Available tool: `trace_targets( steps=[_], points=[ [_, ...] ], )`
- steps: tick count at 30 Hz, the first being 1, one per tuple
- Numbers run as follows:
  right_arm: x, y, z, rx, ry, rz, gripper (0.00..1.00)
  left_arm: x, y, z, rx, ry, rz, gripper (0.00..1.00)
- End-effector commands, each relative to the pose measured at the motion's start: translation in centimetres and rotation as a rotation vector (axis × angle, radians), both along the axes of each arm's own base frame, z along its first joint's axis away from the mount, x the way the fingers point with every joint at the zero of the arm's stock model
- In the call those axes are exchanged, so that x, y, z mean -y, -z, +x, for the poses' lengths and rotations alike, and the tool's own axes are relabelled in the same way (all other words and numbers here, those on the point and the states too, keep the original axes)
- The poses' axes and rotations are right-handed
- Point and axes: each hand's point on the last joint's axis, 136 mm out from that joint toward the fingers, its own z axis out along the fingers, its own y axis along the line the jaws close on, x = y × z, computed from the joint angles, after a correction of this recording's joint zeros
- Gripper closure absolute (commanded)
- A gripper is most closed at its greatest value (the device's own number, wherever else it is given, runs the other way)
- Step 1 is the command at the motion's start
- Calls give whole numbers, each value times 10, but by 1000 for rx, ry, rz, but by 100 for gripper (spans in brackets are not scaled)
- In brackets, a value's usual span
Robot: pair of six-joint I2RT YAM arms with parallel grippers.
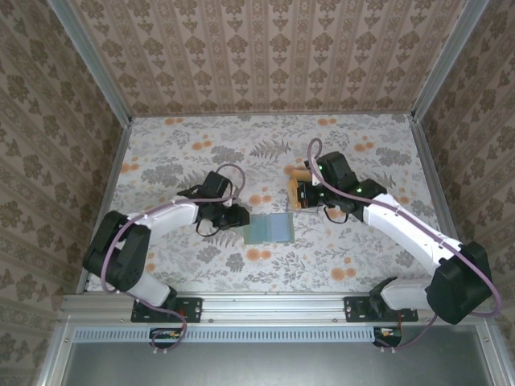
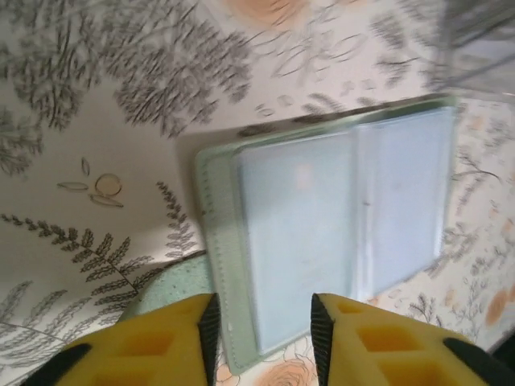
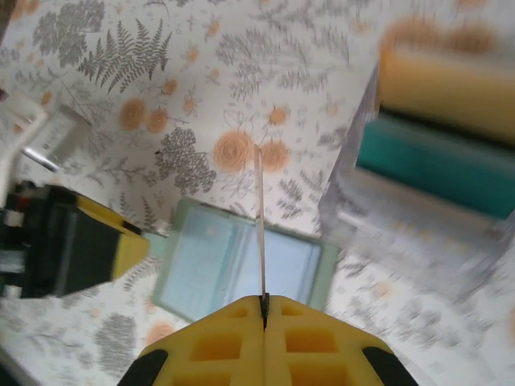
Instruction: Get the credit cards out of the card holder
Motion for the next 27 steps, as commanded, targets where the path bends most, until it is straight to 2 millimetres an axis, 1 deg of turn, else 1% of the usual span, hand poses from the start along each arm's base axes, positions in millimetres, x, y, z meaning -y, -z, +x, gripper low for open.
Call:
trace_targets(
  steps=[1, 2, 3, 4, 5, 6, 7, 11, 13, 16, 19, 22, 23, 27],
  points=[
    [24, 2, -1, 86, -186, -292, 100, 3, -38, 15, 106, -7, -50, 37],
    [23, -1, 2, 118, -233, -334, 100, 2, -45, 17, 126, -13, -59, 27],
    [24, -5, 7, 151, -275, -379, 100, 1, -51, 18, 145, -20, -64, 19],
    [25, -9, 11, 179, -302, -416, 100, -1, -56, 18, 158, -28, -64, 14],
    [26, -12, 16, 205, -330, -460, 100, -4, -60, 19, 175, -41, -58, 6],
    [27, -16, 23, 236, -351, -502, 100, -7, -65, 20, 194, -48, -56, 0],
    [28, -19, 28, 260, -376, -538, 100, -9, -68, 19, 205, -54, -55, 0],
    [27, -13, 50, 289, -480, -678, 100, -18, -77, 19, 240, -81, -59, 0],
    [24, -4, 57, 305, -559, -742, 100, -23, -81, 18, 256, -96, -54, 0],
    [26, 8, 66, 326, -634, -827, 100, -28, -84, 17, 270, -112, -48, 0],
    [29, 15, 76, 347, -656, -866, 100, -32, -84, 15, 267, -125, -47, 0],
    [32, 24, 84, 330, -671, -891, 100, -34, -83, 14, 263, -135, -47, 0],
    [31, 24, 90, 346, -661, -894, 100, -34, -83, 14, 264, -138, -47, 0],
    [33, 37, 97, 332, -677, -912, 100, -38, -84, 14, 269, -149, -37, 0]
  ],
)
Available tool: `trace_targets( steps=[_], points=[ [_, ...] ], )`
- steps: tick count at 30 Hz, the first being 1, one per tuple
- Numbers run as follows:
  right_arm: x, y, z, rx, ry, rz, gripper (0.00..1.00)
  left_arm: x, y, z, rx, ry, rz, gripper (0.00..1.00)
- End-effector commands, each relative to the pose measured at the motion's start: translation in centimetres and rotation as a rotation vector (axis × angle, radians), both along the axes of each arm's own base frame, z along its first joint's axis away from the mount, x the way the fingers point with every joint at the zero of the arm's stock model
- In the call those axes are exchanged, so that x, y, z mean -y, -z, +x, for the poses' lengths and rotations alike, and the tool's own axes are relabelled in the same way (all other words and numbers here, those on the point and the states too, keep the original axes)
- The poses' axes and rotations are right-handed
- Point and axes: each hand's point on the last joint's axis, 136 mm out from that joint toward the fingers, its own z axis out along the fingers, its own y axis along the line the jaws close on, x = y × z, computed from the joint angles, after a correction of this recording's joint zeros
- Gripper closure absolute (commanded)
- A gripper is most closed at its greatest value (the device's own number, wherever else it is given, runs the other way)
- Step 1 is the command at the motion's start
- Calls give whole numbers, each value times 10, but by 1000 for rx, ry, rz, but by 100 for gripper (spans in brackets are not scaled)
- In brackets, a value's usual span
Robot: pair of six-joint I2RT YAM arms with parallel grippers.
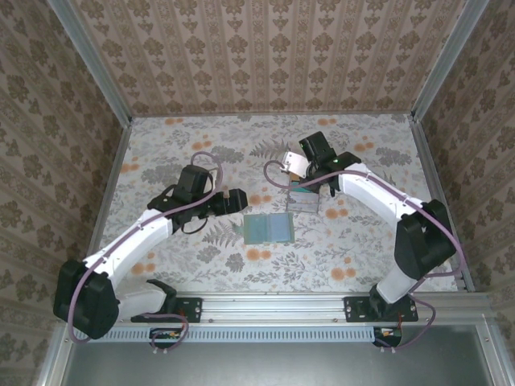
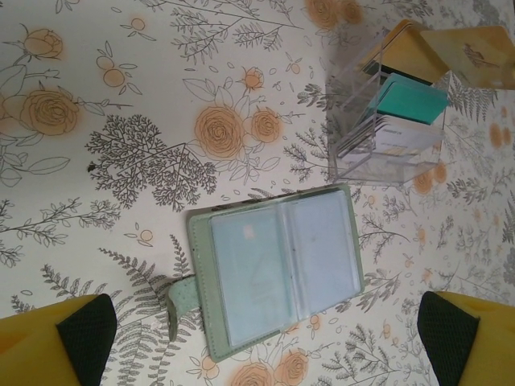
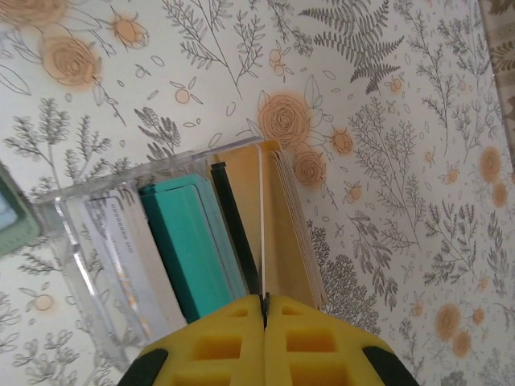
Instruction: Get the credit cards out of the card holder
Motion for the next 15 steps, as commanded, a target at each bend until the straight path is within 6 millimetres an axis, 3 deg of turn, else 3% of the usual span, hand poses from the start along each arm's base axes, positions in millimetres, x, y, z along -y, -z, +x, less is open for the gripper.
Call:
trace_targets(
  steps=[1, 15],
  points=[
    [3, 4, 15, 35, -20, -51, 100, -10, 2, -1, -6, -36, 12, 0],
    [3, 36, 17, -28, -27, -57, 100, -21, 3, -3, -9, -65, 16, 0]
  ],
)
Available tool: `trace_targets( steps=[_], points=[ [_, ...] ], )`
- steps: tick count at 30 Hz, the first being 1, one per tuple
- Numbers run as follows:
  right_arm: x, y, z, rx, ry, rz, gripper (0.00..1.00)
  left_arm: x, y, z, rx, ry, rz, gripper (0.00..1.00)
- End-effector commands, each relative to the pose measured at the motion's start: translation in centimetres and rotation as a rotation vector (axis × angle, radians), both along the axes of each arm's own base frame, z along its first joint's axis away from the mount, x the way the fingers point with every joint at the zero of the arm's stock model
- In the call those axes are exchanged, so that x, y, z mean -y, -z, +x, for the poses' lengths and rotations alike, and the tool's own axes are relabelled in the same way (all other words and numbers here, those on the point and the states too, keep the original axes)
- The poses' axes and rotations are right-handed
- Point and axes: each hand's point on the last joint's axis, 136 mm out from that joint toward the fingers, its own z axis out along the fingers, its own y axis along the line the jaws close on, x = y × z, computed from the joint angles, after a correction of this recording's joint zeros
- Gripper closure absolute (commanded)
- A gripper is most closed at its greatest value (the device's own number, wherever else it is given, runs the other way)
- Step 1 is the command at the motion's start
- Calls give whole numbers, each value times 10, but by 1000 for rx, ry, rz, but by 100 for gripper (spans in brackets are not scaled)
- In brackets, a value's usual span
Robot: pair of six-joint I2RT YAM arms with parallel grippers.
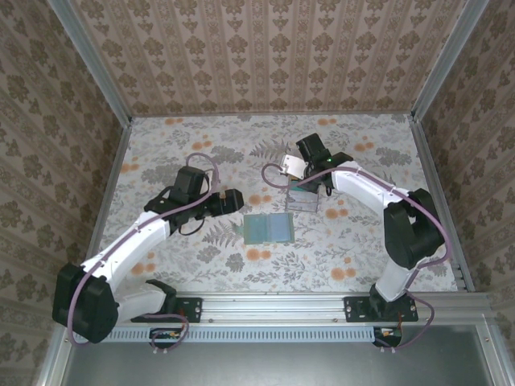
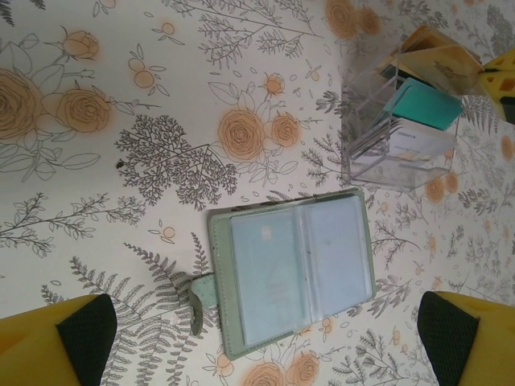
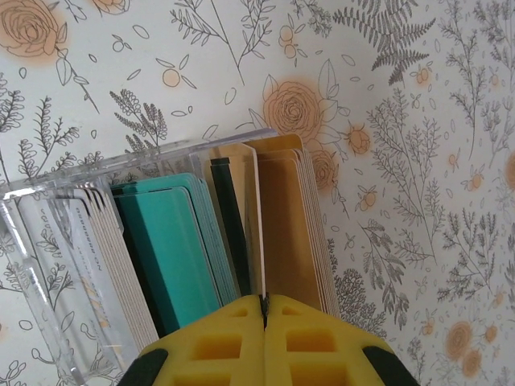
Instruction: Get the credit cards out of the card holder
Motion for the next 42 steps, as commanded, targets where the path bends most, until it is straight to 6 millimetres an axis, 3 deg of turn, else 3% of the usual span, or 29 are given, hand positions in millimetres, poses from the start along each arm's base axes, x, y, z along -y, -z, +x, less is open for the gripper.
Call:
trace_targets(
  steps=[1, 4, 7, 9, 16, 23, 29, 33, 37, 41, 42],
  points=[
    [2, 8, 4, -1, -9, -14, 100, -8, 2, -5, -13, -21, 6, 0],
    [4, 11, 7, 1, 5, -15, 98, -7, 3, -5, -20, -18, 2, 0],
    [7, 12, 11, 14, 21, -28, 88, -7, 3, -5, -20, -18, 0, 0],
    [12, 10, 20, 51, 52, -52, 67, -7, 3, -5, -19, -17, -3, 0],
    [25, -8, 46, 166, 179, -70, 65, -8, 4, -6, -24, -20, -8, 0],
    [24, -39, 45, 224, 286, 67, 65, -5, 3, -6, -29, -8, -21, 0],
    [13, -73, 18, 186, 406, 339, 66, 6, 4, -4, -53, 19, -61, 5],
    [0, -82, -12, 103, 476, 541, 65, 17, 5, -4, -64, 33, -103, 11],
    [-8, -71, -42, -12, 573, 643, 66, 27, 8, -5, -83, 50, -115, 21],
    [-23, -41, -74, -154, 650, 708, 69, 43, 15, -9, -118, 83, -120, 32],
    [-28, -43, -84, -166, 653, 747, 71, 48, 18, -10, -130, 96, -118, 36]
  ],
)
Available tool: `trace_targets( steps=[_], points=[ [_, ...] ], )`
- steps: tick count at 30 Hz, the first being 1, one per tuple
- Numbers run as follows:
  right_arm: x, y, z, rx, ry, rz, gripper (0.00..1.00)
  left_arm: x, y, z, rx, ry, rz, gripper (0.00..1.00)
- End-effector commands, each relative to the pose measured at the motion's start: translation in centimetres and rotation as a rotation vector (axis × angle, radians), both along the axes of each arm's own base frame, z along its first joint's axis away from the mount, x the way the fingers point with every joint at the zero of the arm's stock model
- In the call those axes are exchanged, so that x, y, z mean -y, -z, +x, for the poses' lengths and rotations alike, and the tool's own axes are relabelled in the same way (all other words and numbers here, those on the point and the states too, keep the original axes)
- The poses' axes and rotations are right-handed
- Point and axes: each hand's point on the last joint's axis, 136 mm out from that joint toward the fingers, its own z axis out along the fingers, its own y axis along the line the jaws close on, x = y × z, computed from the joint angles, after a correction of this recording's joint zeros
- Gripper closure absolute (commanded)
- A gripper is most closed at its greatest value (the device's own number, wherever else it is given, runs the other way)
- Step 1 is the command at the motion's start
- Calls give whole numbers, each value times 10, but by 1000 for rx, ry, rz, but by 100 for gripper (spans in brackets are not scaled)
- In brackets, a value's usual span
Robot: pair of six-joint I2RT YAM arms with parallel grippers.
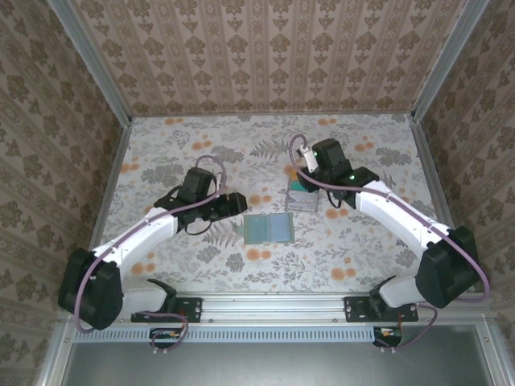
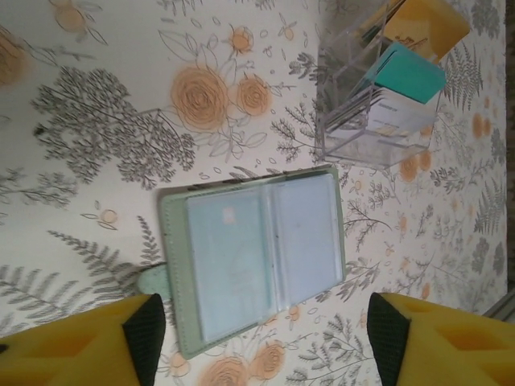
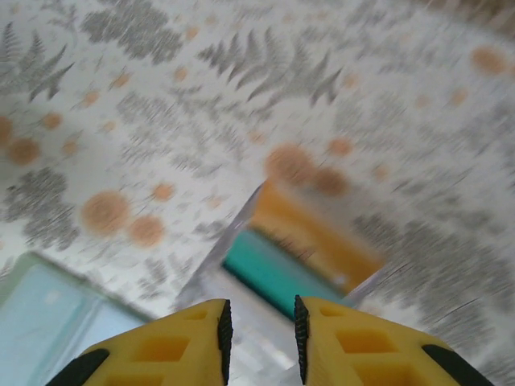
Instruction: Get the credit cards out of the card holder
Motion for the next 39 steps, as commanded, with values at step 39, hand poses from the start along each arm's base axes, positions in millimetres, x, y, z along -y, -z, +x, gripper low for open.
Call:
trace_targets(
  steps=[39],
  points=[
    [-49, 169, -95, -469, 327, 168, 75, 39, 87, -23, -238, 152, 119, 62]
  ],
)
